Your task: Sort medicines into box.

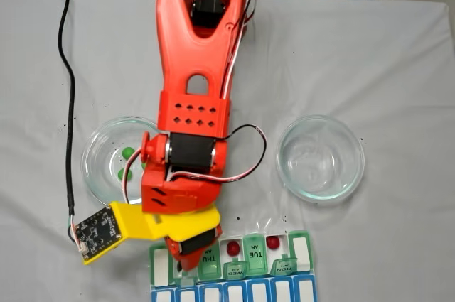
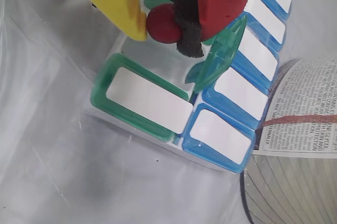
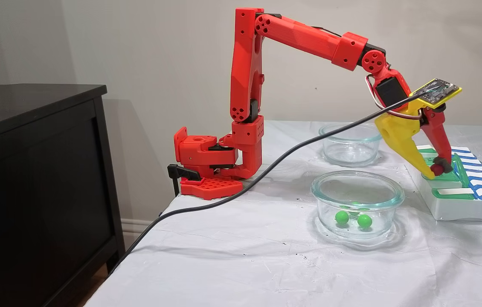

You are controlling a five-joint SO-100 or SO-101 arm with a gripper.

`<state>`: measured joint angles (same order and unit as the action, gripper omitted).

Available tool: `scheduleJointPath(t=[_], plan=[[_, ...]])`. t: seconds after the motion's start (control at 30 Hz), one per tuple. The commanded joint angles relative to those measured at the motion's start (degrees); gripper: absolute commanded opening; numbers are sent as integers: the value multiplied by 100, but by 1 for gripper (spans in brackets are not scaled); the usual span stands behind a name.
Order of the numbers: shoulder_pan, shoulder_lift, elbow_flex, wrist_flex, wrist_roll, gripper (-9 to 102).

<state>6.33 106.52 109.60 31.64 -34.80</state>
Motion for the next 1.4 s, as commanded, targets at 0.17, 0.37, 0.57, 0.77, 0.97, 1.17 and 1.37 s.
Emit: scheduleJointPath(t=[0.17, 0.37, 0.57, 0.77, 0.97, 1.17, 1.37], plan=[[-97, 360, 53, -510, -193, 0], [-123, 387, 193, -615, -308, 0], [-149, 404, 352, -782, -466, 11], [-167, 431, 413, -765, -598, 17], [-158, 448, 404, -747, -606, 20], [-44, 949, 62, 264, -844, 9], [264, 624, -1661, 3226, -940, 0]])
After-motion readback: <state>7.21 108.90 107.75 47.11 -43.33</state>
